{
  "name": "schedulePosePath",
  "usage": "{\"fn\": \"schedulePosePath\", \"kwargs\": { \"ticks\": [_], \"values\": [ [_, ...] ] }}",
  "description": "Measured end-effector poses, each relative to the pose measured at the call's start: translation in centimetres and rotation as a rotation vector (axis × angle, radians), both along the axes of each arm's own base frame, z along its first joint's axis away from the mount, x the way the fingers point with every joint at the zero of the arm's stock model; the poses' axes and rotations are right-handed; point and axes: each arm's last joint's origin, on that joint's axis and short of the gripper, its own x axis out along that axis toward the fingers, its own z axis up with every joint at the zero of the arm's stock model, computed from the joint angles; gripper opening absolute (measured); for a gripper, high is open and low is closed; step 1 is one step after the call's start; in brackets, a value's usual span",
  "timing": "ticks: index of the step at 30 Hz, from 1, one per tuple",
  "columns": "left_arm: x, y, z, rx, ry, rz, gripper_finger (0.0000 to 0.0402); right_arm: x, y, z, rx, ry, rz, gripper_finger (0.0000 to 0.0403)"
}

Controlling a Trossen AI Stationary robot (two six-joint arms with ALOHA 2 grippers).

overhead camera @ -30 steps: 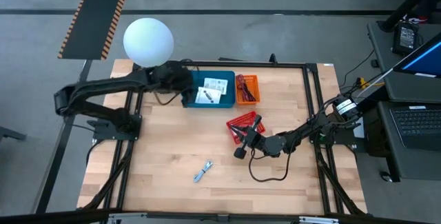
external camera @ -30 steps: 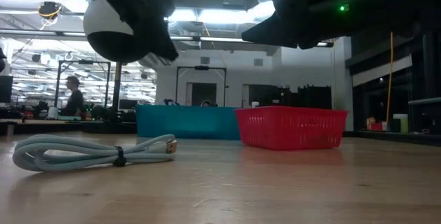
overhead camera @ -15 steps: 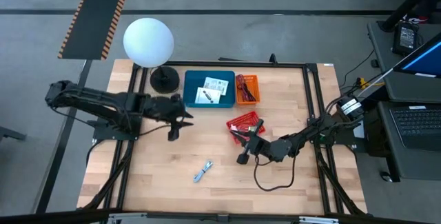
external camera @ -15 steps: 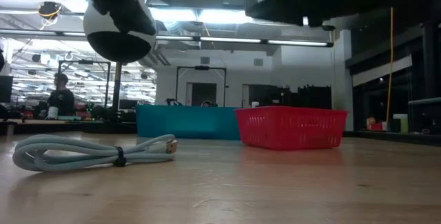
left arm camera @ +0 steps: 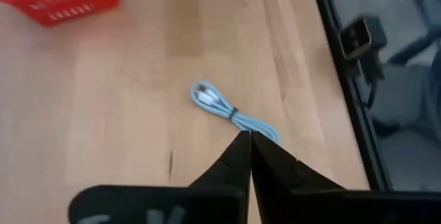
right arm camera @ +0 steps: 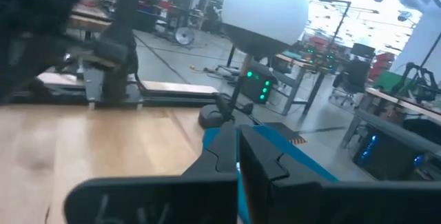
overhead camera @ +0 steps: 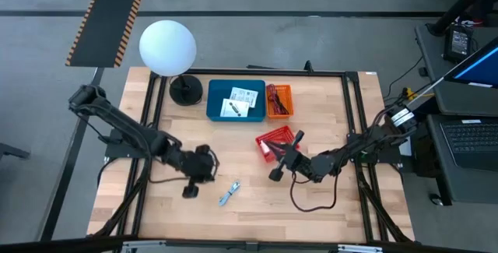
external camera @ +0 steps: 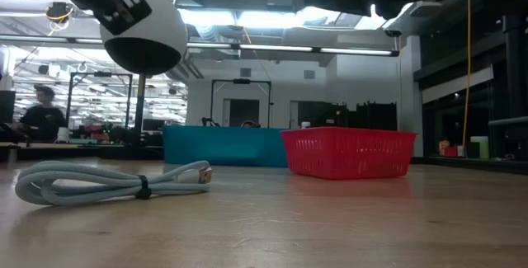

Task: Pick and place items into bin
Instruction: Put the light blue charger cable into the orange bin

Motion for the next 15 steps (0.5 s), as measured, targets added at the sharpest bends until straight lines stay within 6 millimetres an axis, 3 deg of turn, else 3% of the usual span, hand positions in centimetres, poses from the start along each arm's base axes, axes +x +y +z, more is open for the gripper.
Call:
{"fn": "schedulePosePath", "kwargs": {
  "ticks": [15],
  "values": [
    [3.7, -5.4, 0.0, 0.020, 0.257, 0.182, 0.0003, 0.2, 0.1, 1.0, -0.004, -0.016, -0.006, 0.0000]
  ]
}}
